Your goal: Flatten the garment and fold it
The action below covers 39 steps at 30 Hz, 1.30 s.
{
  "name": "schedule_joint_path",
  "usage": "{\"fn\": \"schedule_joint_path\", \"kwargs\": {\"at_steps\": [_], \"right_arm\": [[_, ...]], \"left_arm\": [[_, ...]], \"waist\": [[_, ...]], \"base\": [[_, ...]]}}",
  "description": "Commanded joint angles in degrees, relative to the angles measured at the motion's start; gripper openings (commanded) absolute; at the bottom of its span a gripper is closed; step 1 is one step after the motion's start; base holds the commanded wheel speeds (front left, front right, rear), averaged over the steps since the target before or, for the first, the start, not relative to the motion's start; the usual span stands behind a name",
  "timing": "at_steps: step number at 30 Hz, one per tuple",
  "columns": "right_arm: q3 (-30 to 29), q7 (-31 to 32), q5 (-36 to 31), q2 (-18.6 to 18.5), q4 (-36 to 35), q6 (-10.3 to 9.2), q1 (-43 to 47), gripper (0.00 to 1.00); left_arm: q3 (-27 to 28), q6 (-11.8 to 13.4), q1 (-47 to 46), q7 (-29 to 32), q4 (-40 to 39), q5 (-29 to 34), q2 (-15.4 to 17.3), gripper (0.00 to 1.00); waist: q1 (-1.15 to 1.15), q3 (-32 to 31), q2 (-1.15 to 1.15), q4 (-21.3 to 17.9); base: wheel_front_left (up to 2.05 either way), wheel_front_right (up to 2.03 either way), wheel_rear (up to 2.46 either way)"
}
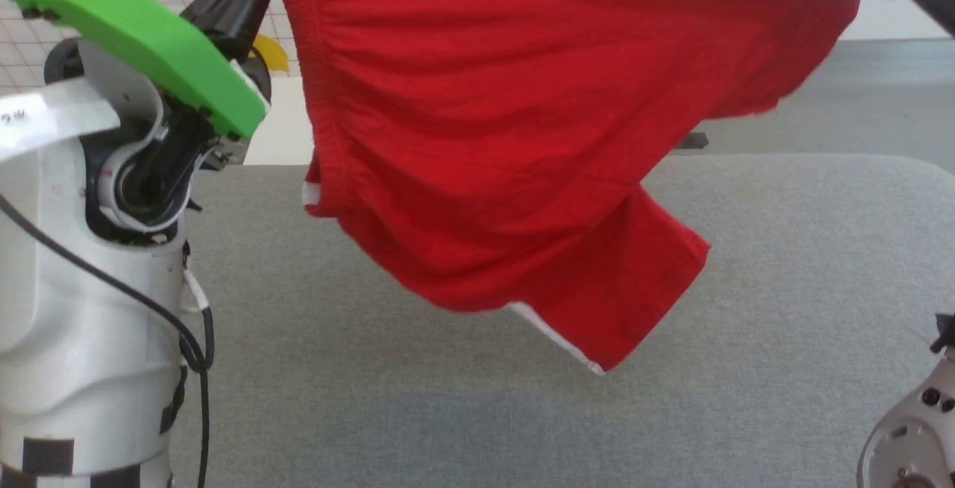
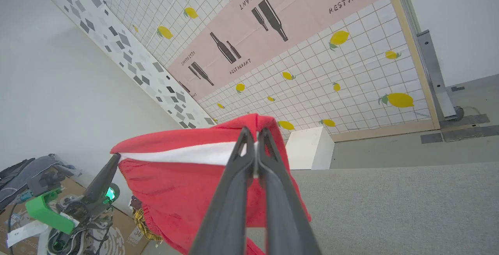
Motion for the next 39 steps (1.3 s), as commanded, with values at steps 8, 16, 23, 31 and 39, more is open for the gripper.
{"fn": "schedule_joint_path", "kwargs": {"at_steps": [8,16,23,31,39], "right_arm": [[-2.0,-5.97,-7.46,-0.62,7.79,-0.09,-11.99,0.0],[-1.39,-20.07,-18.73,-0.61,20.07,-0.09,-28.83,0.0],[-0.55,-29.47,-21.9,-0.61,28.7,-0.09,-37.77,0.0],[2.78,-31.28,-16.67,-0.61,31.7,-0.09,-36.51,0.0],[7.44,-27.36,-6.67,-0.61,22.63,-0.09,-22.46,0.0]], "left_arm": [[-3.11,-0.39,-10.24,2.53,9.44,3.48,2.63,0.0],[-5.78,1.82,-23.84,-1.97,18.7,10.74,2.06,0.0],[-6.97,2.44,-33.12,-9.42,26.42,14.78,0.58,0.0],[-6.68,0.53,-34.46,-16.76,33.34,14.75,0.04,0.0],[-6.51,-2.72,-26.68,-21.75,36.89,10.59,-1.77,0.0]], "waist": [[0.0,9.9,0.0,-2.5],[0.0,21.85,0.0,-4.83],[0.0,28.51,0.0,-5.48],[0.0,31.22,0.0,-4.97],[0.0,27.02,0.0,-2.81]], "base": [[0.0,0.0,0.0],[0.0,0.0,0.0],[0.0,0.0,0.0],[0.0,0.0,0.0],[0.0,0.0,0.0]]}}
